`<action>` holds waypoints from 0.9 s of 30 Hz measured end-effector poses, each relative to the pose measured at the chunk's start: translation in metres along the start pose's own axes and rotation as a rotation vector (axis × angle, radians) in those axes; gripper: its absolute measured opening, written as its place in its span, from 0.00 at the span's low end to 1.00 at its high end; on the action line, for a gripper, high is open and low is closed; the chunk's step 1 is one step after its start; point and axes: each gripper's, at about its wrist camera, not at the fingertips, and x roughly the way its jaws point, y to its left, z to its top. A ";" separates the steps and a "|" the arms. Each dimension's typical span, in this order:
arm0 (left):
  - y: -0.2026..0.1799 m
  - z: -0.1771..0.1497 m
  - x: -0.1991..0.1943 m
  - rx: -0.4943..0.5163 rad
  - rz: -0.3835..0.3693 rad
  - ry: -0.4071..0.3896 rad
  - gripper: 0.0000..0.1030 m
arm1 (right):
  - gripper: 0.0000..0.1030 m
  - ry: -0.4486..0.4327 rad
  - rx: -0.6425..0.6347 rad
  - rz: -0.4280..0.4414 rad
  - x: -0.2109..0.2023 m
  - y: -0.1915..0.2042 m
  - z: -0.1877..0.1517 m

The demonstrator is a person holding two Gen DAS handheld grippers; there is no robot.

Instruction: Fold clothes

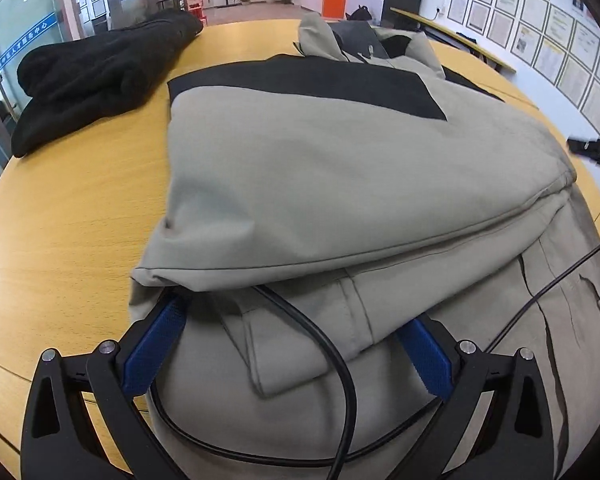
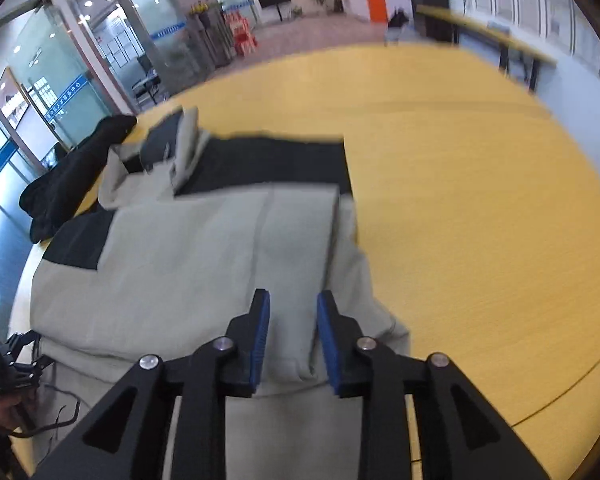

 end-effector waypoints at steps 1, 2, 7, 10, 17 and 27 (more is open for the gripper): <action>0.003 -0.002 -0.007 -0.008 -0.008 -0.013 1.00 | 0.29 -0.046 -0.032 -0.012 -0.013 0.013 0.005; 0.007 -0.004 -0.015 -0.015 -0.017 -0.026 1.00 | 0.37 -0.071 -0.075 0.034 -0.019 0.035 0.009; 0.024 -0.014 -0.051 -0.054 -0.058 -0.090 1.00 | 0.67 -0.093 -0.324 0.316 -0.023 0.164 0.020; 0.034 -0.020 -0.073 -0.077 -0.083 -0.128 1.00 | 0.66 -0.006 -0.498 0.503 0.005 0.259 0.012; 0.097 -0.055 -0.169 -0.192 -0.029 -0.249 1.00 | 0.66 0.013 -1.195 0.423 0.061 0.418 -0.068; 0.215 -0.080 -0.352 -0.326 0.310 -0.379 1.00 | 0.35 0.085 -1.404 0.342 0.096 0.441 -0.100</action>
